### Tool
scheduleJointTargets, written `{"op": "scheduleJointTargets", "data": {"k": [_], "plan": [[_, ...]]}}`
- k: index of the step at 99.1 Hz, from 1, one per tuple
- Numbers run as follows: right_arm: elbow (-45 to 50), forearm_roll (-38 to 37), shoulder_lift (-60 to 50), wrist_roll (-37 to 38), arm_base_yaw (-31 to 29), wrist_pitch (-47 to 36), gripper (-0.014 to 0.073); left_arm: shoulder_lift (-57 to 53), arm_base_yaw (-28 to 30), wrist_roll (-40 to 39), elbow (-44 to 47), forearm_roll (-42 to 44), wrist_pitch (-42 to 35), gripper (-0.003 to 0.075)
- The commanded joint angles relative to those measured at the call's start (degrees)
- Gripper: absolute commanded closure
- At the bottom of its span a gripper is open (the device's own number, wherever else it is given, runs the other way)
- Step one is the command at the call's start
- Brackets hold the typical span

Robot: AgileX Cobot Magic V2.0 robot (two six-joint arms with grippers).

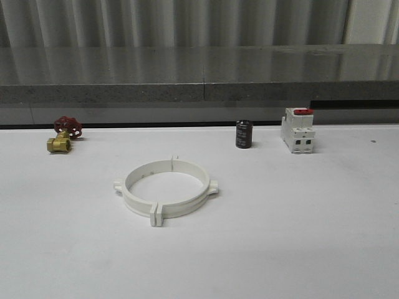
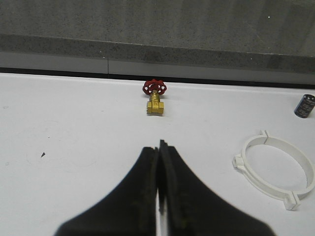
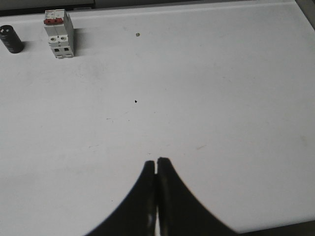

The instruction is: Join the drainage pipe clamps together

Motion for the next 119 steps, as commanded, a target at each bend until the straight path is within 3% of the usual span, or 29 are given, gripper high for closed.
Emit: {"op": "scheduleJointTargets", "data": {"k": [1, 43, 68, 87, 108, 119], "plan": [[-1.3, -2.1, 0.2, -0.5, -0.3, -3.1, 0.0662, 0.2, 0.0, 0.1, -1.5, -0.2, -4.0, 0.0741], [-1.1, -2.1, 0.0, -0.8, -0.3, -3.5, 0.0662, 0.2, 0.0, 0.1, -1.5, -0.2, -4.0, 0.0741], [5.6, -1.3, -5.6, -4.5, -0.4, -13.1, 0.0662, 0.2, 0.0, 0.1, -1.5, -0.2, -4.0, 0.0741], [13.0, 4.7, -13.7, -9.7, -2.1, -20.3, 0.0662, 0.2, 0.0, 0.1, -1.5, -0.2, -4.0, 0.0741], [20.6, 17.5, -21.4, -22.9, -8.6, -28.4, 0.0662, 0.2, 0.0, 0.1, -1.5, -0.2, -4.0, 0.0741], [24.4, 22.6, -24.2, -25.5, -11.9, -33.3, 0.0662, 0.2, 0.0, 0.1, -1.5, -0.2, -4.0, 0.0741]]}}
